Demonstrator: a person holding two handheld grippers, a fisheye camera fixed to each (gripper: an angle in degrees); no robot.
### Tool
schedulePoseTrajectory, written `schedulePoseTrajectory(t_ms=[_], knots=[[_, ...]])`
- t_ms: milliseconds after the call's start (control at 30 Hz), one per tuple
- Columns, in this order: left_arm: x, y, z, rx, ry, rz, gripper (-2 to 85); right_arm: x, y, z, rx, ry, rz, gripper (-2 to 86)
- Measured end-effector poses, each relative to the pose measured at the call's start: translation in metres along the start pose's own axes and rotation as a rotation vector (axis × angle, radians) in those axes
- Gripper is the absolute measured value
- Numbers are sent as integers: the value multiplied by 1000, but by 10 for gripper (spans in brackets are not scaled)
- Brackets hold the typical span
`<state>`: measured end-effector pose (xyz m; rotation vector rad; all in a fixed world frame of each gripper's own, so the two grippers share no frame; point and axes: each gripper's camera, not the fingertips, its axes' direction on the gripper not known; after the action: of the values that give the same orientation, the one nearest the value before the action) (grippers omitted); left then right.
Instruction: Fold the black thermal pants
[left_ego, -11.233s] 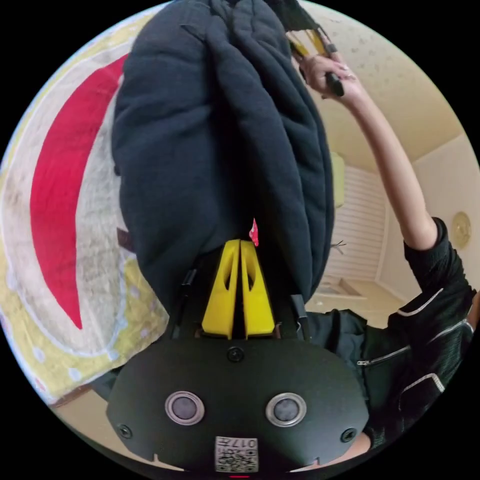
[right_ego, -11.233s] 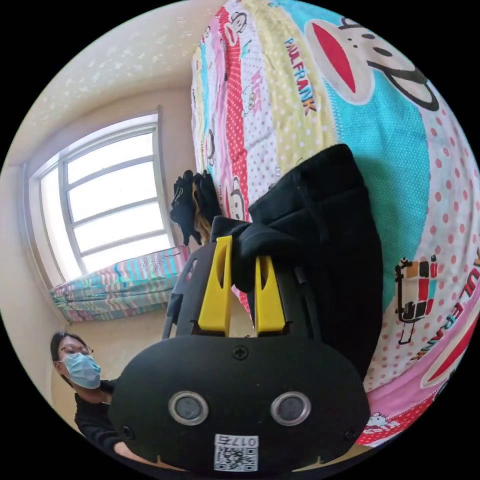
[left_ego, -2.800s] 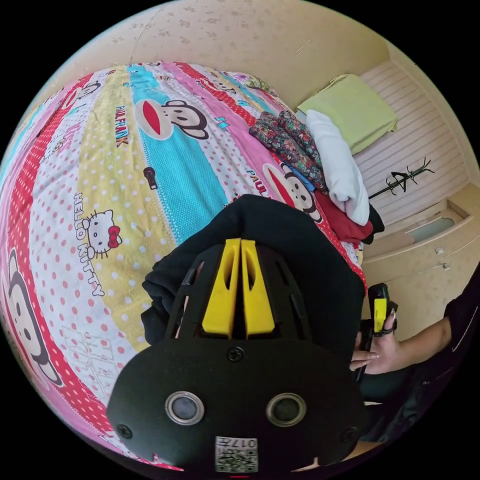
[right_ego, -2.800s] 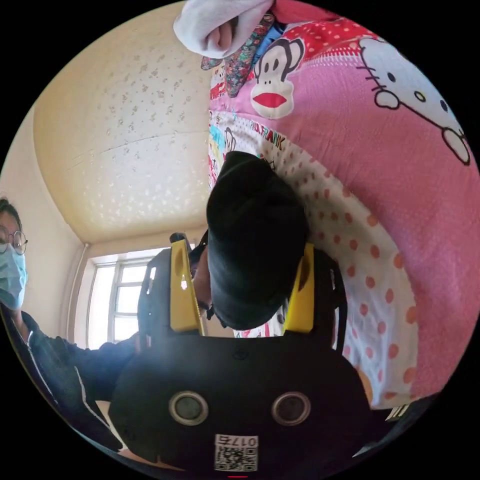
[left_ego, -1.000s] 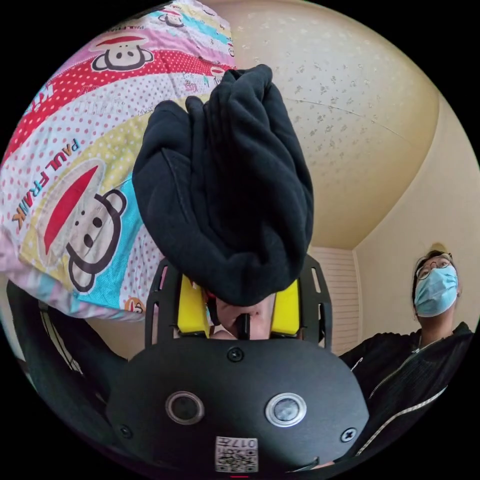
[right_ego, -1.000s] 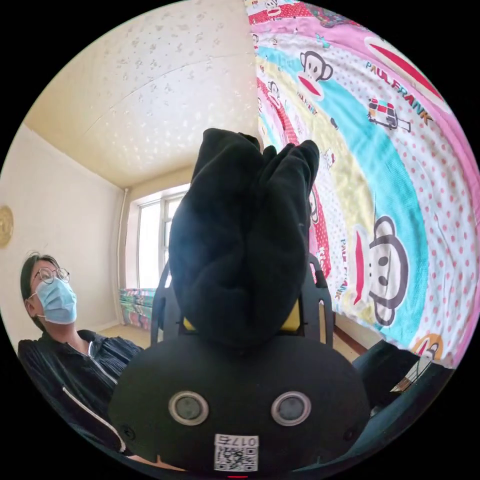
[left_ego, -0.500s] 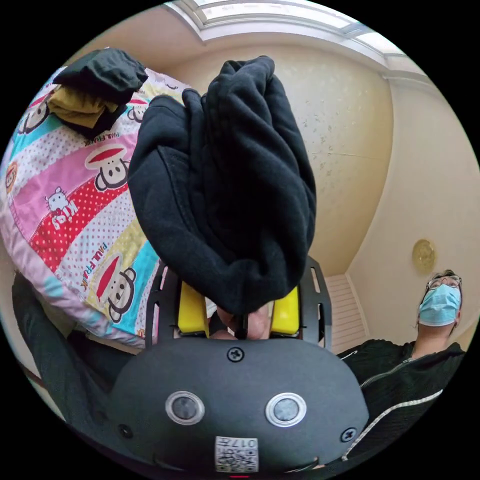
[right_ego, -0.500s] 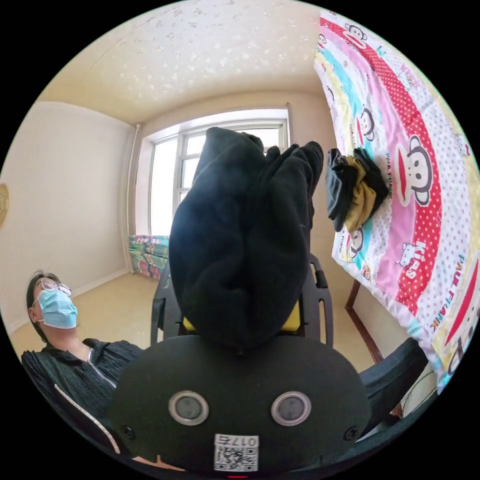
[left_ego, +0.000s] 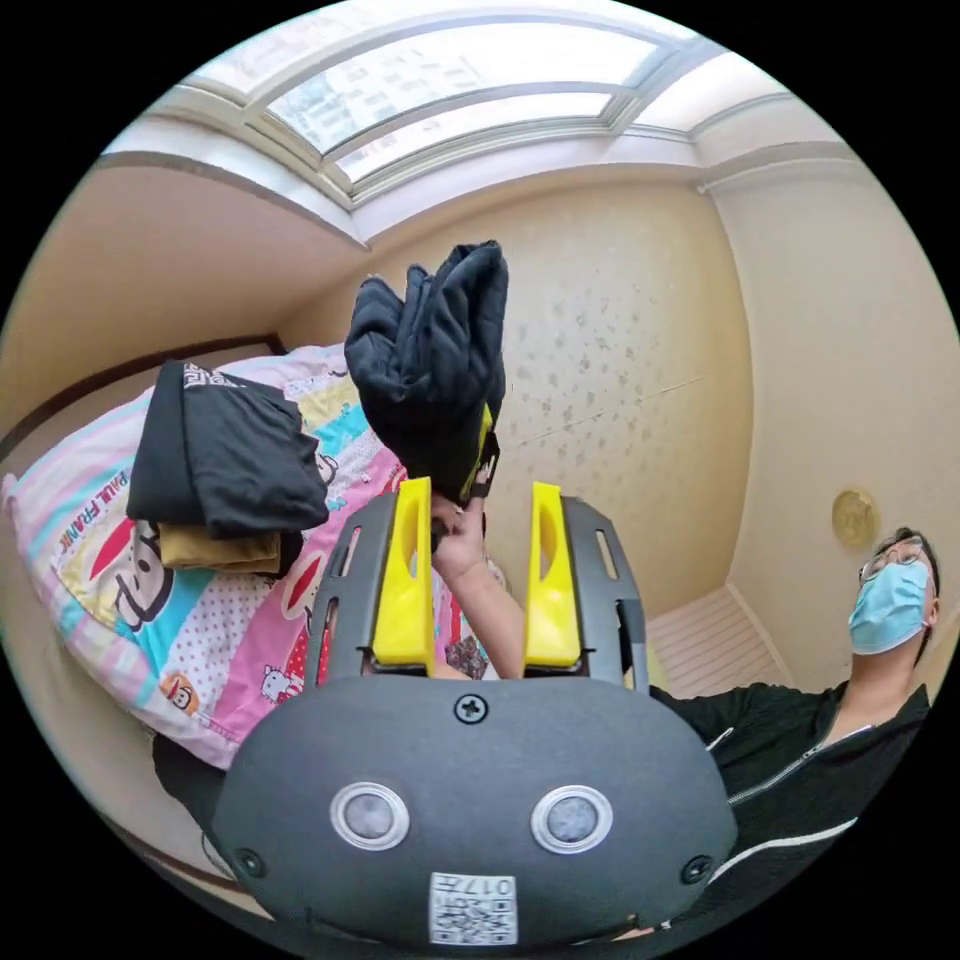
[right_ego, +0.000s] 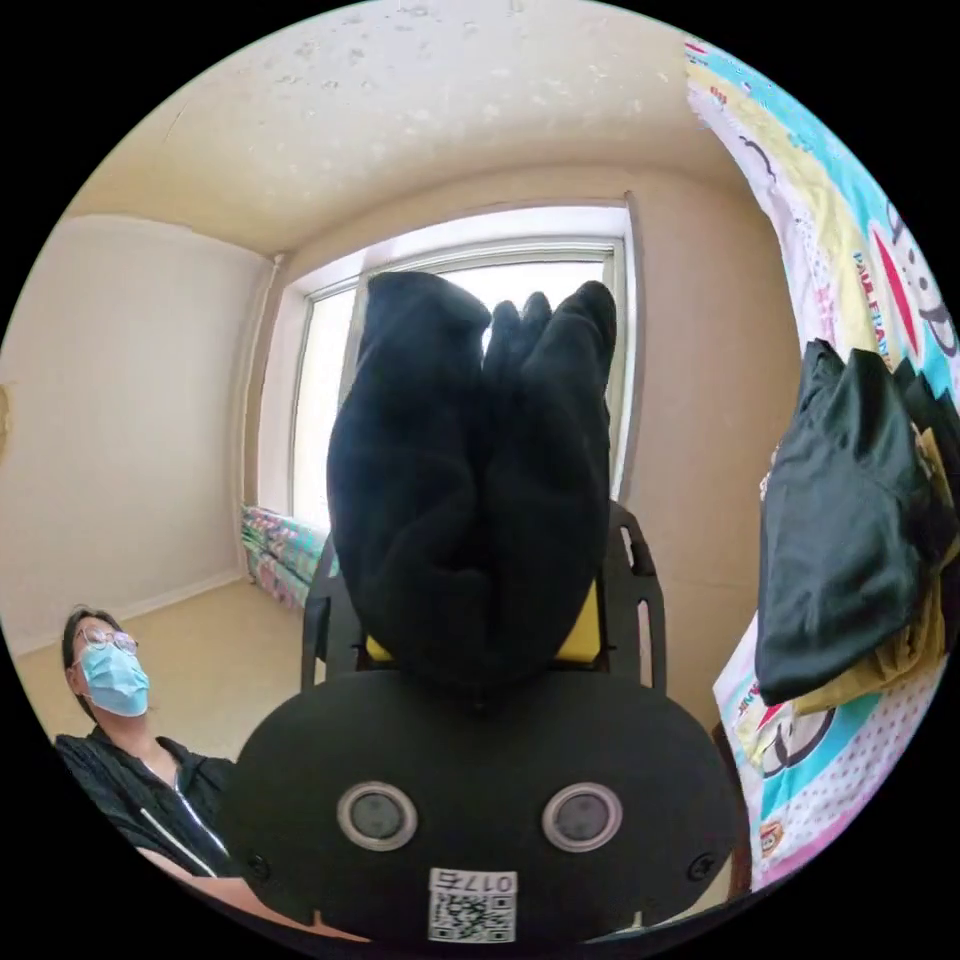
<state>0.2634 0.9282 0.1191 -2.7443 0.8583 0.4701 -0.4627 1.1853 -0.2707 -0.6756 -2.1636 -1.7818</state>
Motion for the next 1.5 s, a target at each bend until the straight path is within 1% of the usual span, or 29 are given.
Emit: schedulePoseTrajectory(t_ms=[67,100,133,167,267,367,467,500,533,567,600,633,667,700,733,800,867,900,967,1000,1100,1167,1233,1300,1367,1400,1433,1467,1500], knots=[[-32,4,-9,20,8,-30,111,109,5,-7,34,190,234,200],[-48,4,-8,27,-19,-24,95,135,10,-11,29,267,315,202],[-62,1,0,12,-67,-8,85,172,20,-20,7,386,363,205],[-68,-2,7,-6,-88,-1,83,188,28,-26,-24,404,306,208],[-78,-42,55,-88,-90,79,79,190,42,-23,-49,286,172,218],[-52,-92,114,-99,-129,234,80,180,46,-6,-95,333,173,231],[-34,-126,201,-201,-299,401,76,178,47,11,-125,308,166,229],[-42,-129,244,-276,-407,442,74,177,50,13,-124,310,168,226],[-60,-125,289,-377,-522,469,71,176,58,14,-119,319,180,217],[-74,-120,312,-446,-585,475,69,175,68,13,-115,317,190,205],[-115,-101,361,-641,-718,466,66,174,74,11,-111,312,194,200],[-144,-79,379,-643,-721,498,63,170,86,5,-98,321,203,192],[-151,-72,374,-564,-682,517,61,159,97,-1,-95,365,179,184],[-169,-64,370,-499,-617,448,59,151,102,-3,-103,384,145,180],[-183,-64,368,-483,-541,377,57,132,112,-4,-148,415,64,160],[-195,-62,366,-484,-495,346,55,96,127,1,-185,474,-71,131],[-201,-59,364,-476,-494,354,55,45,140,26,-157,629,-260,100],[-205,-57,363,-477,-493,363,54,35,141,36,-161,661,-306,88],[-212,-51,361,-470,-491,379,54,13,134,92,-217,754,-458,41],[-217,-47,361,-464,-493,385,54,13,130,107,-236,779,-477,29],[-228,-39,359,-458,-497,386,54,46,111,186,-366,1044,-366,12],[-236,-32,354,-448,-496,387,54,96,113,241,-555,1298,-304,6],[-252,-18,344,-443,-498,378,50,111,118,263,-628,1354,-311,5],[-268,-9,328,-409,-461,337,41,111,114,272,-675,1313,-249,4],[-290,-4,309,-376,-375,224,21,97,109,266,-672,1162,-116,3],[-306,0,295,-359,-304,127,9,89,110,263,-652,1116,-117,3],[-321,5,280,-358,-223,27,-1,66,118,254,-586,1018,-167,3],[-328,9,276,-383,-184,-10,-2,42,130,243,-515,937,-218,3],[-337,20,269,-448,-115,-33,-6,31,138,237,-486,909,-232,3]])
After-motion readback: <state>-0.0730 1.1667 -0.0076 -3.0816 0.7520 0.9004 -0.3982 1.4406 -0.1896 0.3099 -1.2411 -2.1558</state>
